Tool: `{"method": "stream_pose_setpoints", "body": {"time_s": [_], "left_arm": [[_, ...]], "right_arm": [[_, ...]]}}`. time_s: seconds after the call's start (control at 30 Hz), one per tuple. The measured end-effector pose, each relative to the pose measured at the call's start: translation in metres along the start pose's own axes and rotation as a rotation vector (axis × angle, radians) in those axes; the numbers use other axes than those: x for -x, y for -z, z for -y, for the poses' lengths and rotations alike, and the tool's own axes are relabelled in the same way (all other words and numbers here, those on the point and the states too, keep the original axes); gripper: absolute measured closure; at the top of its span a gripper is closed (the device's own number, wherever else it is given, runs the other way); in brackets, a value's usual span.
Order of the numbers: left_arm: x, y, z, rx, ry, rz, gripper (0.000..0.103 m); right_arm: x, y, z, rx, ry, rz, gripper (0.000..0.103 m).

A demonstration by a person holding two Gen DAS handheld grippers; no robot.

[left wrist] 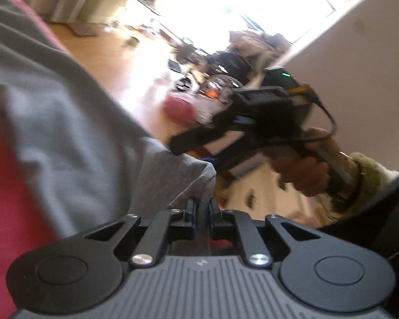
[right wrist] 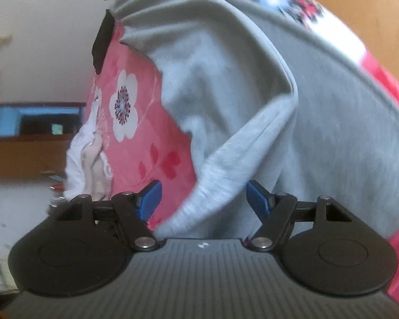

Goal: Fold clothes

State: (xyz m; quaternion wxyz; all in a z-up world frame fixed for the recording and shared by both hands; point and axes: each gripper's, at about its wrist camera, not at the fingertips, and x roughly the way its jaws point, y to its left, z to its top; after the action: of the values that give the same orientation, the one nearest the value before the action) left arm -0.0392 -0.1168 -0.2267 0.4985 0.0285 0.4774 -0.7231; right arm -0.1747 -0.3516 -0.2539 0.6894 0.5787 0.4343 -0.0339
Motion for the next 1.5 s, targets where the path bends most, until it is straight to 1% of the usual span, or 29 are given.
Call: {"method": "stream_pose_setpoints", "body": {"time_s": [0.1, 0.13, 0.17, 0.2, 0.23, 0.27, 0.3, 0.37, 0.5, 0.57, 0.67, 0.77, 0.83, 0.87, 0.9, 0.93, 1.03, 1.17, 1.23, 1.27, 1.37, 1.5], "left_arm": [[-0.022, -0.002, 0.013, -0.013, 0.029, -0.025, 0.094], [-0.028, -0.003, 0.016, -0.017, 0.035, -0.032, 0.094], [-0.033, -0.003, 0.019, -0.023, 0.038, -0.044, 0.094], [-0.037, -0.004, 0.022, -0.028, 0.040, -0.057, 0.093], [-0.041, -0.004, 0.025, -0.034, 0.042, -0.071, 0.093], [-0.044, -0.004, 0.028, -0.035, 0.038, -0.080, 0.087], [-0.047, -0.004, 0.030, -0.035, 0.032, -0.089, 0.074], [-0.049, -0.003, 0.032, -0.022, 0.027, -0.087, 0.064], [-0.057, 0.001, 0.025, 0.045, -0.002, -0.110, 0.063], [-0.062, 0.004, 0.018, 0.090, -0.031, -0.133, 0.063], [-0.071, 0.009, 0.010, 0.120, -0.084, -0.168, 0.063], [-0.076, 0.013, 0.010, 0.099, -0.145, -0.201, 0.063], [-0.080, 0.015, 0.011, 0.077, -0.189, -0.227, 0.063], [-0.083, 0.016, 0.010, 0.066, -0.211, -0.243, 0.064], [-0.085, 0.017, 0.010, 0.055, -0.233, -0.258, 0.063], [-0.087, 0.018, 0.009, 0.048, -0.245, -0.275, 0.063], [-0.093, 0.021, 0.008, 0.027, -0.275, -0.328, 0.063], [-0.097, 0.025, 0.009, 0.010, -0.295, -0.379, 0.063], [-0.097, 0.025, 0.010, 0.007, -0.294, -0.381, 0.063], [-0.097, 0.024, 0.010, 0.007, -0.294, -0.377, 0.063], [-0.097, 0.020, 0.013, 0.012, -0.298, -0.363, 0.063], [-0.099, 0.018, 0.017, 0.001, -0.311, -0.346, 0.063]], "right_arm": [[0.004, 0.013, 0.011, -0.048, -0.029, -0.032, 0.033], [0.006, 0.018, 0.010, -0.027, -0.002, -0.033, 0.037], [0.008, 0.023, 0.009, -0.004, 0.027, -0.032, 0.052], [0.010, 0.028, 0.008, 0.028, 0.064, -0.021, 0.064], [0.013, 0.033, 0.008, 0.056, 0.098, -0.009, 0.087], [0.016, 0.035, 0.009, 0.075, 0.120, 0.003, 0.093], [0.019, 0.038, 0.011, 0.096, 0.144, 0.016, 0.095], [0.028, 0.041, 0.013, 0.160, 0.231, 0.052, 0.098], [0.050, 0.034, 0.035, 0.149, 0.293, 0.108, 0.099], [0.060, 0.027, 0.045, 0.145, 0.307, 0.132, 0.099], [0.070, 0.016, 0.057, 0.155, 0.328, 0.158, 0.100], [0.075, 0.001, 0.069, 0.163, 0.340, 0.157, 0.100], [0.072, -0.006, 0.082, 0.183, 0.375, 0.152, 0.099], [0.070, -0.009, 0.089, 0.190, 0.392, 0.149, 0.097], [0.069, -0.011, 0.098, 0.173, 0.407, 0.147, 0.096], [0.067, -0.014, 0.107, 0.156, 0.420, 0.146, 0.095], [0.076, -0.015, 0.133, 0.103, 0.384, 0.173, 0.082], [0.091, -0.006, 0.162, 0.035, 0.443, 0.193, 0.081], [0.098, -0.005, 0.167, 0.012, 0.463, 0.208, 0.080], [0.102, -0.007, 0.164, 0.025, 0.464, 0.225, 0.079], [0.105, -0.021, 0.134, 0.145, 0.438, 0.271, 0.079], [0.077, -0.055, 0.074, 0.334, 0.381, 0.276, 0.074]]}}
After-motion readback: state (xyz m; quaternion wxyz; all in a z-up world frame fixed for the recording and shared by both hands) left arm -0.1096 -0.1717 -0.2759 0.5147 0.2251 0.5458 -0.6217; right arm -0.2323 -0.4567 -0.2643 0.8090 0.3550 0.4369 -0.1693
